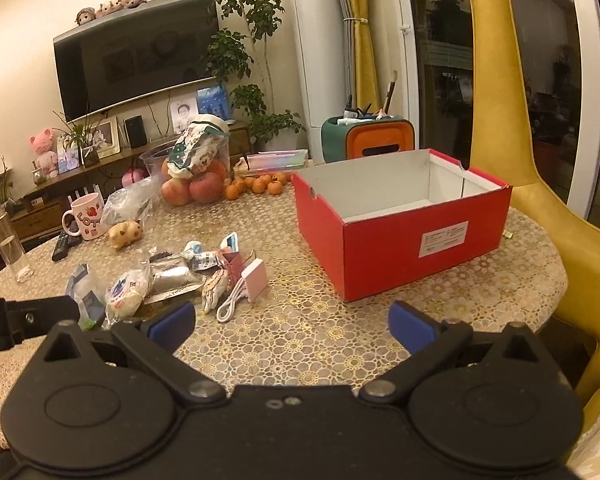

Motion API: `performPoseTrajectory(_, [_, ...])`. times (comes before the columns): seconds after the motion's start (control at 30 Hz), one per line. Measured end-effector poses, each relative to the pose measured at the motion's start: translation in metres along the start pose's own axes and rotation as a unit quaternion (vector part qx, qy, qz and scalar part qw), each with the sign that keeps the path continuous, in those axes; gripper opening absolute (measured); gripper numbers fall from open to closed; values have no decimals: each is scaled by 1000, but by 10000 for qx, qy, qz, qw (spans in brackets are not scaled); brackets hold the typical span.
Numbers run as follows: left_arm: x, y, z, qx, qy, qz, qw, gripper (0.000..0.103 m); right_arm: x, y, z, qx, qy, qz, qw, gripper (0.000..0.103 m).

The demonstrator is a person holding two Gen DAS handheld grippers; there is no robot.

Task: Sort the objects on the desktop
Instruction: 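Grasp the white-and-blue bag with the left tool while the right tool grasps the pink sticky-note pad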

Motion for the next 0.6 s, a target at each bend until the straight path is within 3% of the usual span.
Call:
performPoseTrajectory(0.2, [11, -11, -1, 36, -13, -21, 10000, 103, 14, 1, -3, 83, -22, 64, 9999, 103])
performPoseTrajectory(0.6, [63, -57, -9, 28, -26, -428, 9991, 103, 76, -26, -1, -582, -179, -173, 9980, 99])
Point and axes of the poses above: each gripper's, at about its wrist camera, not at the fingertips, and x roughly the way its jaws point, y to its right, z to its underside, the point moved 2 cm from there along x, roughly the way its jaws point, and after that the axes turned 4 degrees about y, right-handed, at the moved point
